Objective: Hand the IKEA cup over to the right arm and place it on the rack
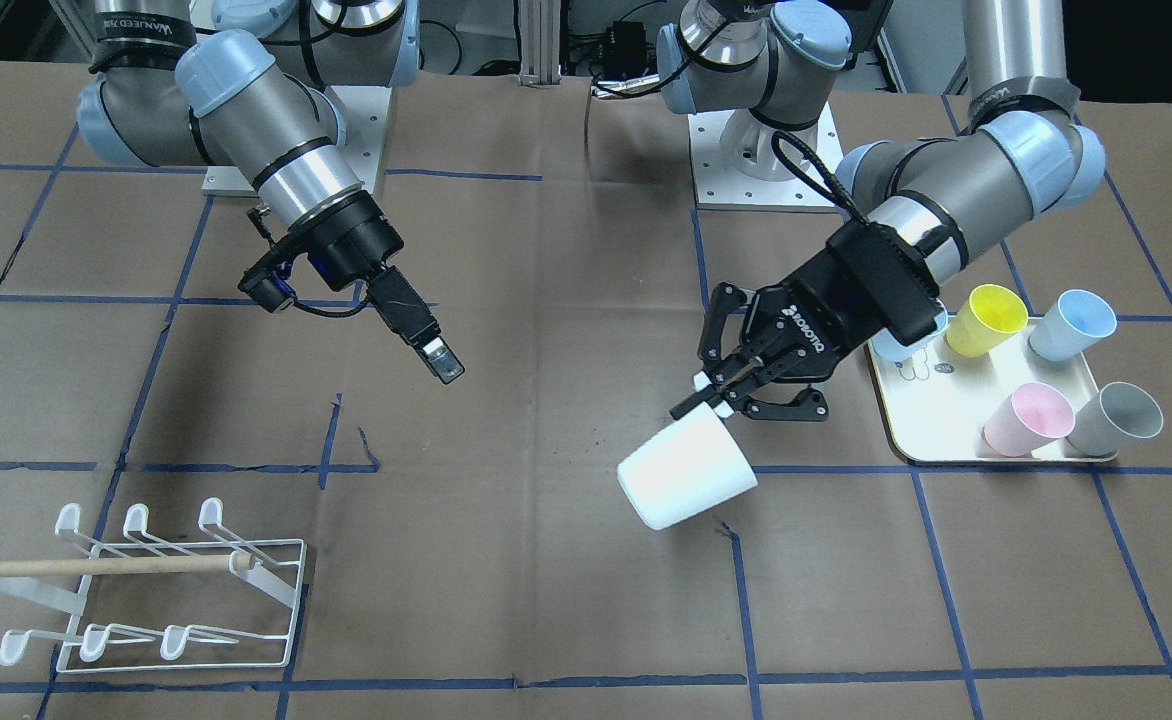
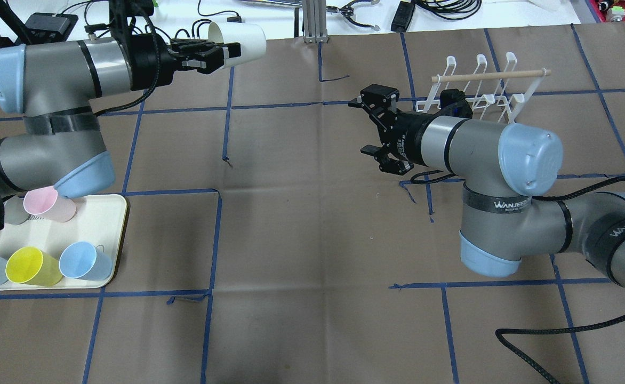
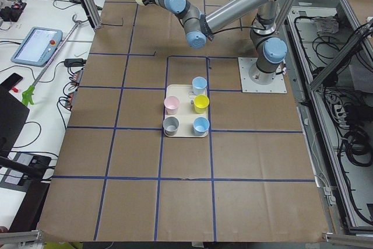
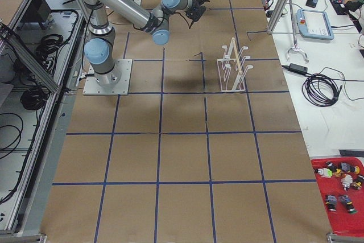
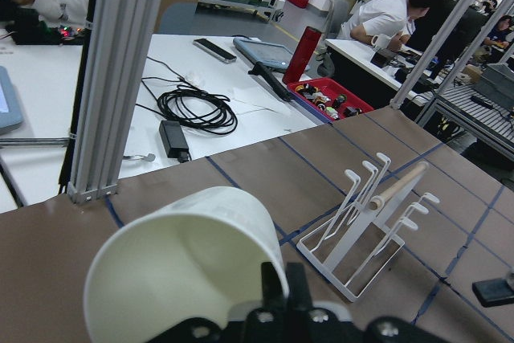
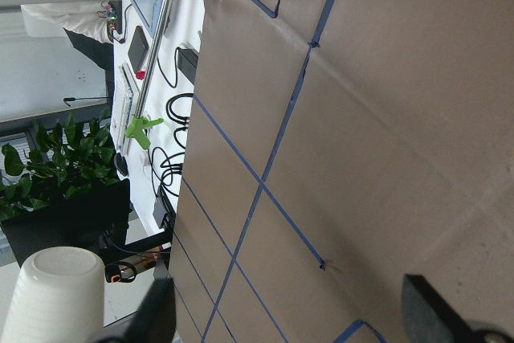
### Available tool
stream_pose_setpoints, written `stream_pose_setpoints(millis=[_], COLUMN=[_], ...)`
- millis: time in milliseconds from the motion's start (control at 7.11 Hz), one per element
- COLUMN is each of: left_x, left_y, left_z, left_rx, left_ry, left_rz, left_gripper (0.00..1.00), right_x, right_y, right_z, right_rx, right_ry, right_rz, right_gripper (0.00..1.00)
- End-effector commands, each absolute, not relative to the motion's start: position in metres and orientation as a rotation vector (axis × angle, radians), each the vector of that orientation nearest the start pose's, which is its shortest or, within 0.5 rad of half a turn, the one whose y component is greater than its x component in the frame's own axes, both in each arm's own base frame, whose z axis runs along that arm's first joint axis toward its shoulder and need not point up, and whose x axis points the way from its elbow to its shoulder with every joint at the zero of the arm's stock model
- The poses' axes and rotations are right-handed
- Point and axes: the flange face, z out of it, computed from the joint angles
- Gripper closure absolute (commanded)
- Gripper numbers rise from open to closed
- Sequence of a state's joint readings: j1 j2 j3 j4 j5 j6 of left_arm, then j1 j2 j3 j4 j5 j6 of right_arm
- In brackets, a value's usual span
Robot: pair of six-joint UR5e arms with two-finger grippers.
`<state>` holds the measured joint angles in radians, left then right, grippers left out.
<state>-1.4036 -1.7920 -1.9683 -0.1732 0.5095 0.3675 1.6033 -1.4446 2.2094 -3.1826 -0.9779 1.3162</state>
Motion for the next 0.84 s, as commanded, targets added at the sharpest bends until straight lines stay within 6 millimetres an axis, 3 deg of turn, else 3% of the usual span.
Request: stream_pose_setpoints(millis=[0, 422, 703], left_x=[-0.168, -0.174, -0.175], left_y=[-0.514, -0.502, -0.506], left_z=[0.365, 0.348, 0.341], left_rx=[-0.803, -0.832, -0.837], left_ry=[-1.896, -1.853, -1.828], left_rz=[1.156, 1.167, 1.181], left_gripper=[0.97, 0.97, 0.96], right_x=[0.205, 0.207, 0.235], right_y=[-0.461, -0.473, -0.473], right_z=[0.34, 0.339, 0.357], right_rx=[1.123, 1.103, 1.1], right_ry=[1.773, 1.743, 1.707], right_rz=[-0.333, -0.364, -0.326], right_gripper=[0.01, 0.0, 0.01])
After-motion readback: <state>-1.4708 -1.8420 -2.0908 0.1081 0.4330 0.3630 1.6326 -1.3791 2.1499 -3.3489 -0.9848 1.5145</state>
